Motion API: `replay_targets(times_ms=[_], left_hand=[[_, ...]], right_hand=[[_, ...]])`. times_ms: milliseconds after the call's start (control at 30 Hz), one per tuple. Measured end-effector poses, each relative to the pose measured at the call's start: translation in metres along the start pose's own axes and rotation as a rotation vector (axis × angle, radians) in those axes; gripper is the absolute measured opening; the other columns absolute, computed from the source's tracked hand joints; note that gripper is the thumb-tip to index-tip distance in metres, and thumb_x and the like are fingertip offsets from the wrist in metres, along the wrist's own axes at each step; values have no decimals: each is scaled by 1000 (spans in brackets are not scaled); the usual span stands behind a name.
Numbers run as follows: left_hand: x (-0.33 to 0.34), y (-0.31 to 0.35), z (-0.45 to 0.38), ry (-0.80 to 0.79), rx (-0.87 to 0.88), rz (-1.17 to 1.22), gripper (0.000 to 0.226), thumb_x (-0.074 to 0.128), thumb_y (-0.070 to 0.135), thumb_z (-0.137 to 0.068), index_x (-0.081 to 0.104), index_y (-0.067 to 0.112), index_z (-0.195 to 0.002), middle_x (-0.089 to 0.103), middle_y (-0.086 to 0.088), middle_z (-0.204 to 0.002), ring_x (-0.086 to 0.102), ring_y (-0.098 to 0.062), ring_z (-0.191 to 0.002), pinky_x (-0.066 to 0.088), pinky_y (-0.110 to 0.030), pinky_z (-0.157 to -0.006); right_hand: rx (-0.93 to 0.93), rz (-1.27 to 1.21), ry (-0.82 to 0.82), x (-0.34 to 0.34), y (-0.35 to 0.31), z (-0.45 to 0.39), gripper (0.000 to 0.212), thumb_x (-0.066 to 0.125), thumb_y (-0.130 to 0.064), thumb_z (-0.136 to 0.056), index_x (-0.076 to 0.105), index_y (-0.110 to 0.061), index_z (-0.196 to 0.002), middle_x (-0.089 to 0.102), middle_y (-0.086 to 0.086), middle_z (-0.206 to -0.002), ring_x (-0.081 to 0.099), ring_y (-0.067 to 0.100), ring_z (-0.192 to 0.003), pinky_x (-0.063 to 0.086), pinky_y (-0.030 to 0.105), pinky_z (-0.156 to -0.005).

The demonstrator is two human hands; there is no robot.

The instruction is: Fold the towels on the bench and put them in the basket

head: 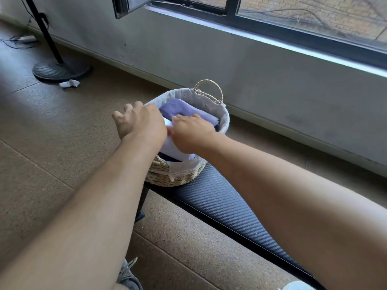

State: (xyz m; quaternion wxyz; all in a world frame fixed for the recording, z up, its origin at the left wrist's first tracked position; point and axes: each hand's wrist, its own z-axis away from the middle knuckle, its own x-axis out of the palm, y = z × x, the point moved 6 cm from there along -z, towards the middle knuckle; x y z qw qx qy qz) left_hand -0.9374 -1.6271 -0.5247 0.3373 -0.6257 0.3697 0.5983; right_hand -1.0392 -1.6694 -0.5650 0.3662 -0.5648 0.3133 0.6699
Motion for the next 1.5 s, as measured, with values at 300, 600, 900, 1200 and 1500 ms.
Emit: replay_targets(times_ms=[300,600,900,1200,1500], left_hand=[[-1,1,13,-152,75,-110,37,60,26,-94,58,19,-130,57,-6,-137,41,-26,-135,32,-41,-104],[-7,5,9,-10,250,61,57,47,11,-93,43,25,-148,39,-2,-156,24,-25,-148,21,-45,-116],[21,29,-2,-221,424,30,72,34,5,-96,14,31,-161,0,7,-171,3,-20,-157,15,-51,-123],[27,38,3,-323,306,-85,63,34,13,-100,21,20,-161,14,0,-170,17,-25,-154,13,-51,-122],[1,46,-1,-146,306,42,59,40,2,-95,39,17,-153,24,-1,-167,17,-21,-154,9,-48,-123]], right_hand=[[90,1,74,-8,4,1,38,48,-20,-100,50,-14,-138,53,1,-139,53,27,-127,34,39,-76],[-3,-23,20,-20,3,16,37,42,-24,-102,53,-20,-137,59,2,-133,50,30,-122,39,40,-90],[142,-135,-12,-15,27,42,39,43,-28,-104,52,-6,-134,51,10,-142,44,30,-136,38,40,-104],[122,-29,-135,11,28,28,58,35,-32,-104,26,-3,-154,25,13,-162,22,31,-149,17,45,-121],[3,-154,135,-18,47,49,37,37,-40,-107,56,-10,-113,57,6,-127,47,28,-126,27,43,-111]])
